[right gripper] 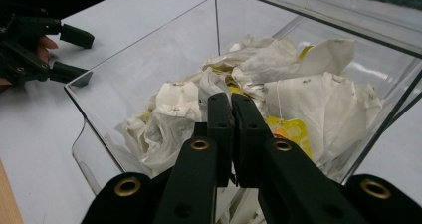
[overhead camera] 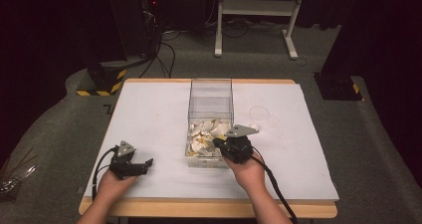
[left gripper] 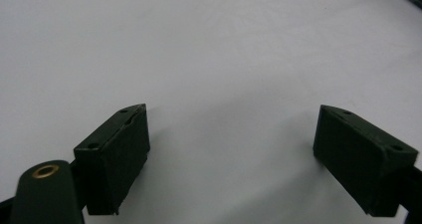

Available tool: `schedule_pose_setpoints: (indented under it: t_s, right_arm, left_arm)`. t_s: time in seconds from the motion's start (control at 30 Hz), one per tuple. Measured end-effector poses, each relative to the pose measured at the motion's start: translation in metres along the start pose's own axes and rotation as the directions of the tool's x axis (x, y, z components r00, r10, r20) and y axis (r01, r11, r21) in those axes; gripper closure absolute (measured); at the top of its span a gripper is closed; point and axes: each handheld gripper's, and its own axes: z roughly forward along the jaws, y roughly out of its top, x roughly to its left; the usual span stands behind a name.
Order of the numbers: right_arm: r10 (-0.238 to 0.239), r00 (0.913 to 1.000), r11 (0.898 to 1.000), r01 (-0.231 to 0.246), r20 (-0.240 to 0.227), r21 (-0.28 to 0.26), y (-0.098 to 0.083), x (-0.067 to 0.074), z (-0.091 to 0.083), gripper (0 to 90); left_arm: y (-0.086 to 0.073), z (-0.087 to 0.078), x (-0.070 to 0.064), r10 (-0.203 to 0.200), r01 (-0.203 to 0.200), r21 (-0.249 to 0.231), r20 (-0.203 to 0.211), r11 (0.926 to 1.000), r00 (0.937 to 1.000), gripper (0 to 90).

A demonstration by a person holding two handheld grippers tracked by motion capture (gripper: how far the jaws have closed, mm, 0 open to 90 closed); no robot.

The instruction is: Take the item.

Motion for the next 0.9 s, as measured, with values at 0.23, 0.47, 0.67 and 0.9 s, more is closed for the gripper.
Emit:
schedule_pose_setpoints:
  t_s: [0.23, 0.47, 0.67, 0.9]
  right_arm:
    - [-0.005, 1.0000, 1.000, 0.005, 0.006, -0.030, -0.001, 0.001, -0.003, 88.1]
    - [-0.015, 0.9999, 0.996, 0.015, 0.005, -0.083, 0.001, 0.003, -0.008, 88.4]
    - [-0.022, 0.9997, 0.994, 0.023, 0.015, -0.108, 0.000, 0.003, -0.011, 88.7]
    - [-0.016, 0.9998, 0.989, 0.018, 0.014, -0.147, -0.005, 0.002, -0.015, 88.8]
  left_arm:
    - [0.000, 0.000, 0.000, 0.000, 0.000, 0.001, -0.002, 1.0000, 1.0000, 14.9]
    - [0.000, 0.000, -0.001, -0.001, 0.001, 0.002, -0.006, 1.0000, 1.0000, 15.0]
    - [0.000, 0.000, -0.001, -0.005, 0.005, -0.001, -0.006, 1.0000, 1.0000, 15.0]
    - [0.000, 0.000, -0.001, -0.004, 0.004, -0.003, -0.005, 1.0000, 1.0000, 15.0]
